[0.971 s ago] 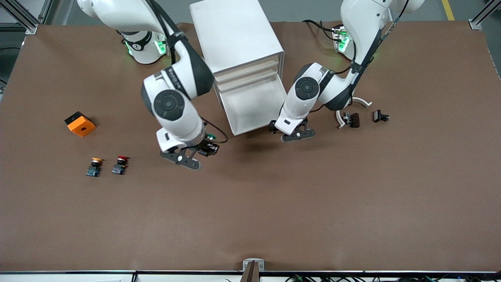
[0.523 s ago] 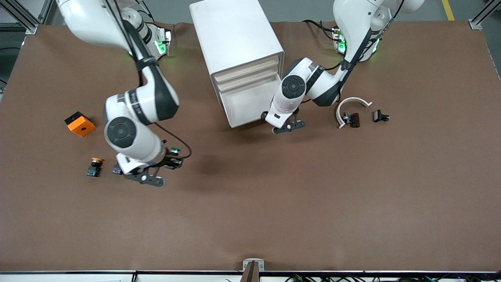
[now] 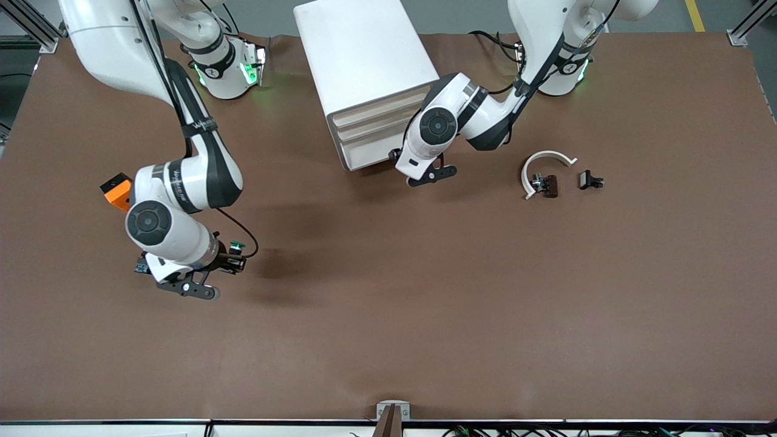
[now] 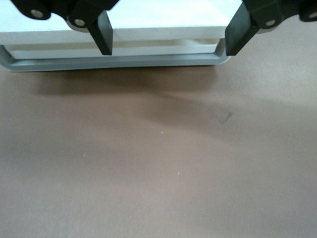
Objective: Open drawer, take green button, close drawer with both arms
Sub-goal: 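Lower the button beside the red button while the left gripper withdraws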
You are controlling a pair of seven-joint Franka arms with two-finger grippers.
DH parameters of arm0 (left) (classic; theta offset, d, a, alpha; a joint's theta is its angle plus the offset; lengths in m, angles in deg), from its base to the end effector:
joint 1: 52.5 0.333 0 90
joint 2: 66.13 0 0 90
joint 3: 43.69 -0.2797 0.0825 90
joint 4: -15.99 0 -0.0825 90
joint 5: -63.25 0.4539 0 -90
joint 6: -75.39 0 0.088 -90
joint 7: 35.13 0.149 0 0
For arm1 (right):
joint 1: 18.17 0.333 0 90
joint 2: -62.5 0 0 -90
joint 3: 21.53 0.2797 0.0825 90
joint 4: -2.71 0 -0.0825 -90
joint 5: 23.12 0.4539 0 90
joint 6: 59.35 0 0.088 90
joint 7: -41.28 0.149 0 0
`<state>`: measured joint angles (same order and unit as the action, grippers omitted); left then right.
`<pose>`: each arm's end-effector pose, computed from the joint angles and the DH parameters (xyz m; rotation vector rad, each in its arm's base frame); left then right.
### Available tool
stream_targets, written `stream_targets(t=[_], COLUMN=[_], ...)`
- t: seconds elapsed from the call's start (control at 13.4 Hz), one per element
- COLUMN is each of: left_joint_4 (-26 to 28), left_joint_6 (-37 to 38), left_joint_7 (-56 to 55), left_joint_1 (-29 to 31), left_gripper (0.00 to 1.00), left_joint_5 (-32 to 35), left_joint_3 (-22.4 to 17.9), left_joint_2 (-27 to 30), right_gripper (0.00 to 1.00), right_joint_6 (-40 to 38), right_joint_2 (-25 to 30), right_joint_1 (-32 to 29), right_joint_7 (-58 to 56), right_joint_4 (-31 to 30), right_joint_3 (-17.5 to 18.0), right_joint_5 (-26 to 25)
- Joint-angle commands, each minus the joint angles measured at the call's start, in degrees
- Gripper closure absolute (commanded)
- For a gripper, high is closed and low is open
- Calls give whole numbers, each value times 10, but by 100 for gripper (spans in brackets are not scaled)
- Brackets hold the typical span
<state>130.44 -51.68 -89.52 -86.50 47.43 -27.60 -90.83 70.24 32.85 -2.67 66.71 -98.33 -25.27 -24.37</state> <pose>0.3708 -0.4880 0.1135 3.0203 0.4226 -0.5818 0.6790 0.1401 0.1520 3.0712 -0.3334 -0.0026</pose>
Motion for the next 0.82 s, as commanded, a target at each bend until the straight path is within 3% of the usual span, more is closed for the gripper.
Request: stream_targets(t=[0.0, 0.22, 0.45, 0.75], left_joint_4=[-2, -3, -3, -3], left_joint_6=[9, 9, 9, 9], left_joint_7=[-4, -5, -7, -6], left_joint_1=[-12, -20, -22, -22], left_gripper=[0, 0, 0, 0], left_joint_5=[-11, -31, -46, -67], left_joint_3=[3, 6, 17, 22], left_joint_2=[-10, -18, -15, -14], right_gripper=[100, 100, 100, 100], right_joint_6=[64, 86, 161, 172], right_joint_2=[8, 6, 4, -7], right_joint_1=[-18, -28, -42, -76], right_joint_7=[-17, -20, -20, -49], right_joint_4=[-56, -78, -130, -134], right_joint_3=[10, 9, 9, 11], right_joint_5=[-11, -37, -63, -68])
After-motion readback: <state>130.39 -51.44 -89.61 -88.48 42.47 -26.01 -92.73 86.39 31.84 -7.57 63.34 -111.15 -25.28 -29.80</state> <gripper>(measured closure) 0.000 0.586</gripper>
